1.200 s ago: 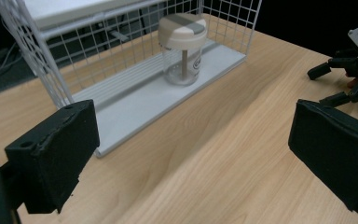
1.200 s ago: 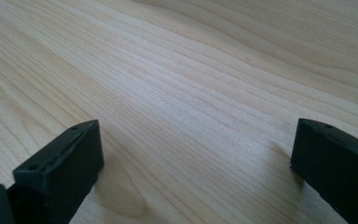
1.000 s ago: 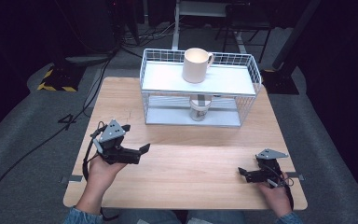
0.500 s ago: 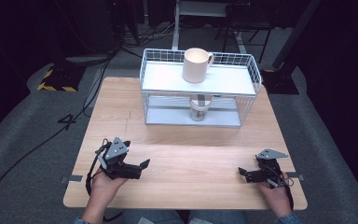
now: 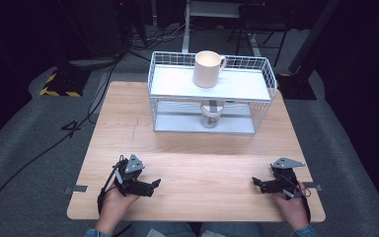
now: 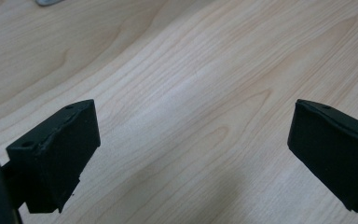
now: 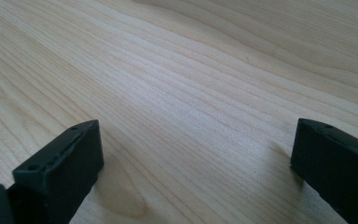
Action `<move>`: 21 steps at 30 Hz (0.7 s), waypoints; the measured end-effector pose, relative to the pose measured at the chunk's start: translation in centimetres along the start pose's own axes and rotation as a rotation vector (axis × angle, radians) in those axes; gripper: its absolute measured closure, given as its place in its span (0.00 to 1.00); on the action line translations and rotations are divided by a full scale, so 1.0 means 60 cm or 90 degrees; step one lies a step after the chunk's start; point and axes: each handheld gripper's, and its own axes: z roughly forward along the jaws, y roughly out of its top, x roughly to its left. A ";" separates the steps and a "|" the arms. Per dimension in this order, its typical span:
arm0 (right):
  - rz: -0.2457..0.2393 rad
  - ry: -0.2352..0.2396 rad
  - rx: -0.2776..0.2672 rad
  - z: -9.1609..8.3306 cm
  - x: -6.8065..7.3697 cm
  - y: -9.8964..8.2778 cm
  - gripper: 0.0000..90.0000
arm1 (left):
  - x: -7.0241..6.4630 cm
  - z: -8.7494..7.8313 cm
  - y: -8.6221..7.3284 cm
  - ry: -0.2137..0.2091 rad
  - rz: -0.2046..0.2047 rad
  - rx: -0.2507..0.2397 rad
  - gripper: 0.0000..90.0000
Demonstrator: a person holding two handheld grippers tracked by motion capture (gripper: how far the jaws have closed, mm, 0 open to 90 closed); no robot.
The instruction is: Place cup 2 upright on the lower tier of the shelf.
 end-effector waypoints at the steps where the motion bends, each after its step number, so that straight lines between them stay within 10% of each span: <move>1: 0.000 0.000 0.000 0.000 0.000 0.000 0.03 | 0.000 0.000 0.000 0.000 0.000 0.000 0.03; 21: 0.000 -0.002 0.000 0.000 0.000 0.000 0.03 | -0.008 0.022 -0.021 0.024 0.032 0.062 0.04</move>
